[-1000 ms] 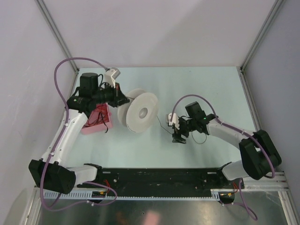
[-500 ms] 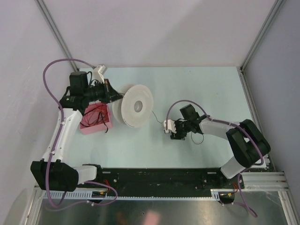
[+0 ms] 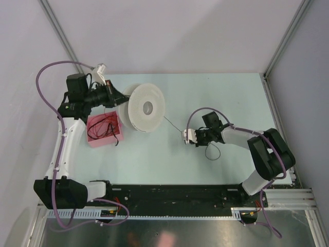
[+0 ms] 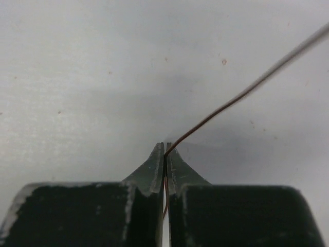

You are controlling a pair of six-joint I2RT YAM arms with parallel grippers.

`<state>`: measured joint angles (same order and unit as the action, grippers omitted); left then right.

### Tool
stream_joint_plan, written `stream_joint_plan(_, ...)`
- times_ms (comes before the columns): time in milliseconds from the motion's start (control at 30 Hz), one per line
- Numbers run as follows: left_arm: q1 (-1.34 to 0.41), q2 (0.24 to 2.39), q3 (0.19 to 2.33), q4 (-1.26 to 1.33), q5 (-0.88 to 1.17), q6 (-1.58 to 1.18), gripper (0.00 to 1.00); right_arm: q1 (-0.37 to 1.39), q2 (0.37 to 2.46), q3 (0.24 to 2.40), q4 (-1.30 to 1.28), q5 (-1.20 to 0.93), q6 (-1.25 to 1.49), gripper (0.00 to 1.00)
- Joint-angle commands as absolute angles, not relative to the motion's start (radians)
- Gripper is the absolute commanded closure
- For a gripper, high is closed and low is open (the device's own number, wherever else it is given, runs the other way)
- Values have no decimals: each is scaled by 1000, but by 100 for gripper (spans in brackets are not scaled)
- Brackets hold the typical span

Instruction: Wrap the cables

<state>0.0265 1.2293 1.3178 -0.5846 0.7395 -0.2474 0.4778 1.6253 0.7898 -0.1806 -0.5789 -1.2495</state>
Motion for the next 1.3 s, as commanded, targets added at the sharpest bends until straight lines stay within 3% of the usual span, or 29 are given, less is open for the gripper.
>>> stream_joint_plan(0,40,1212,1364,-519,700,-354,100,471,1510,787,-299,-577,-1182,100)
stream_joint_plan(100,37,1188,1340,-516,608,-429,100,533,1355,790,-351,-578,-1122,100)
stream_joint_plan(300,-8,1167,1293,-518,351,-651,100,821,1113,803,-447,-468,-1087,100)
stream_joint_plan(600,-210,1169,1263,-546,121,-670,100,1146,1103,986,-416,-238,-1167,100)
stream_joint_plan(967,-421,1106,1133,-564,-66,-457,100,1090,1215,1179,-145,-79,-1331,100)
stream_joint_plan(1267,-488,990,1018,-531,173,-112,100,891,1326,1300,-30,-95,-1238,100)
